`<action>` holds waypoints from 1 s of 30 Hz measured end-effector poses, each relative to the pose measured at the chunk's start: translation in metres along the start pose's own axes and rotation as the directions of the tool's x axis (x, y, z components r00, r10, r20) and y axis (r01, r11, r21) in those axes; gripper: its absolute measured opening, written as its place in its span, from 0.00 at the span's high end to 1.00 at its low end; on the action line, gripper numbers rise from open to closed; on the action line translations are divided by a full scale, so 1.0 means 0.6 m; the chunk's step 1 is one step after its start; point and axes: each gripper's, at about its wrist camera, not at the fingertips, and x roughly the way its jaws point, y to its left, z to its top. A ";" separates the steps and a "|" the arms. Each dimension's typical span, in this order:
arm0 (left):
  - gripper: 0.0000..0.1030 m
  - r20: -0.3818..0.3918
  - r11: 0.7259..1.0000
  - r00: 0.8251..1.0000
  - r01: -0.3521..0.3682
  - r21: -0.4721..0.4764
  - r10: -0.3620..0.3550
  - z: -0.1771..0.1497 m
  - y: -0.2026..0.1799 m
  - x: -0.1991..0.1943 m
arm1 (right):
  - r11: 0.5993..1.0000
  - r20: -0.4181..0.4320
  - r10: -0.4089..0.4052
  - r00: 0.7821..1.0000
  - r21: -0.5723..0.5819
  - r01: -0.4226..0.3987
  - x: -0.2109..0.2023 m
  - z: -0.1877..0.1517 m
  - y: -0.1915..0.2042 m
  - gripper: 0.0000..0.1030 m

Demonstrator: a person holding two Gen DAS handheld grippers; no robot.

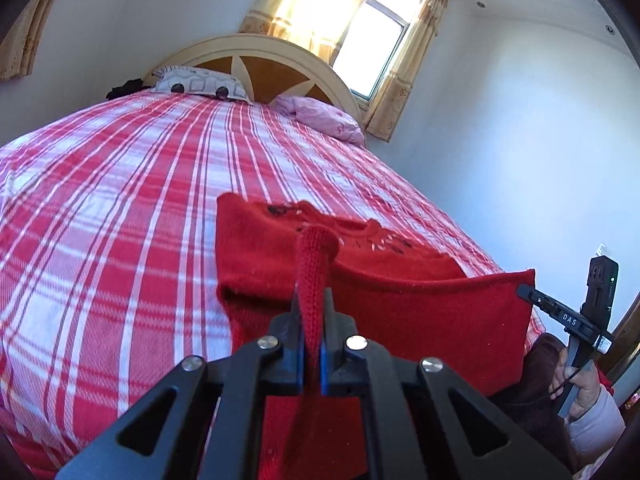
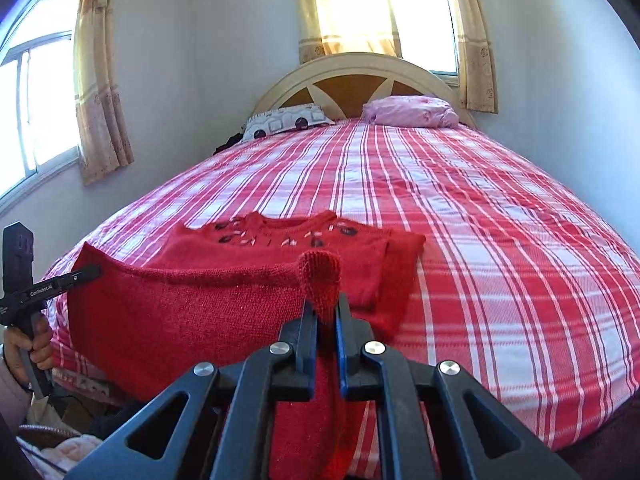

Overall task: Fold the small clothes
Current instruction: 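Lift the hem with both grippers and fold it up over the sweater body, then lower the folded hem onto the sweater and open both grippers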

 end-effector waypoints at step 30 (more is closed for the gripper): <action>0.95 0.010 0.994 0.998 -0.068 -0.088 0.069 0.155 0.048 0.170 | 0.999 -0.017 -0.029 0.999 0.027 0.030 0.200 0.161 -0.055 0.93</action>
